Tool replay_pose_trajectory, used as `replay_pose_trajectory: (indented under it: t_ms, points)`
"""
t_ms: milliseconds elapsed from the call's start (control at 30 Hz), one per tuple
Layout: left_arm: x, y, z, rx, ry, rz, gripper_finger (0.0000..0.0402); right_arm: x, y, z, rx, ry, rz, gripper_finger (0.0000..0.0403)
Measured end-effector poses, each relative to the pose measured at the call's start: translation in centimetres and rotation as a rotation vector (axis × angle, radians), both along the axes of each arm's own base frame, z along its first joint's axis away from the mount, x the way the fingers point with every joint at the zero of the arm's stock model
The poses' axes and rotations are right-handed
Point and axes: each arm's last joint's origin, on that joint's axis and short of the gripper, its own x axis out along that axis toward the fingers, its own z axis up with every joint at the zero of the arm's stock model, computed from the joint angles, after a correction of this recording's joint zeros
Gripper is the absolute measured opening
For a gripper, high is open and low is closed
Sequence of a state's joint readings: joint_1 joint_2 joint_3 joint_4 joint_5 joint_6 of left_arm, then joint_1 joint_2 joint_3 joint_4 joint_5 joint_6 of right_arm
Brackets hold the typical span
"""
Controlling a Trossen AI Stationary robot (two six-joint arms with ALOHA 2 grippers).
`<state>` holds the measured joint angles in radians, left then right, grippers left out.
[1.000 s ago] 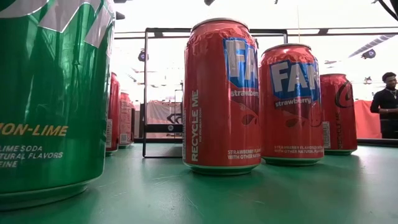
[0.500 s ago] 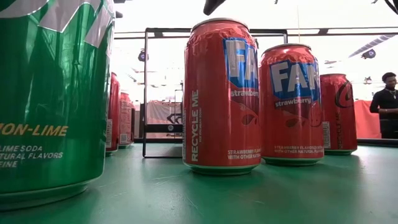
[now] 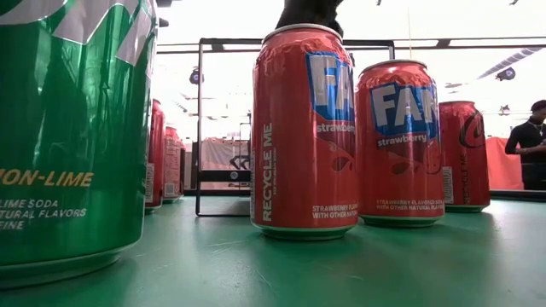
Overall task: Place canned beverage on shelf
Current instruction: Put the white and pink soda can on the shelf
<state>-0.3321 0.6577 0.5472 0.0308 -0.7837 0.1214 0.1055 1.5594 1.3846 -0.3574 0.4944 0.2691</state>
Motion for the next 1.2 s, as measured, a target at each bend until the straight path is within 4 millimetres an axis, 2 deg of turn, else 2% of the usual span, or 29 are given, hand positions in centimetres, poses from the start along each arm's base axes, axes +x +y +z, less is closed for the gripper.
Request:
replay_pose_trajectory:
  t_ms: [133,200,367,700,1200]
  points:
    - [0.0,0.0,0.1,0.012,0.003,0.012,0.0377,0.2,-1.1,-2.2,-0.034,-0.114,-0.106,0.0009]
    - [-0.1,0.1,0.1,0.017,0.004,0.019,0.0377,0.4,-1.6,-2.7,-0.029,-0.152,-0.160,0.0009]
    - [0.0,0.0,0.0,0.021,0.010,0.019,0.0377,0.9,-2.3,-3.9,0.001,-0.144,-0.210,0.0009]
    - [0.0,0.0,0.0,0.021,0.012,0.020,0.0377,0.5,-2.3,-4.9,0.012,-0.052,-0.225,0.0009]
    - [0.0,0.0,0.0,0.020,0.011,0.020,0.0377,-0.3,-1.7,-5.5,0.024,0.063,-0.190,0.0009]
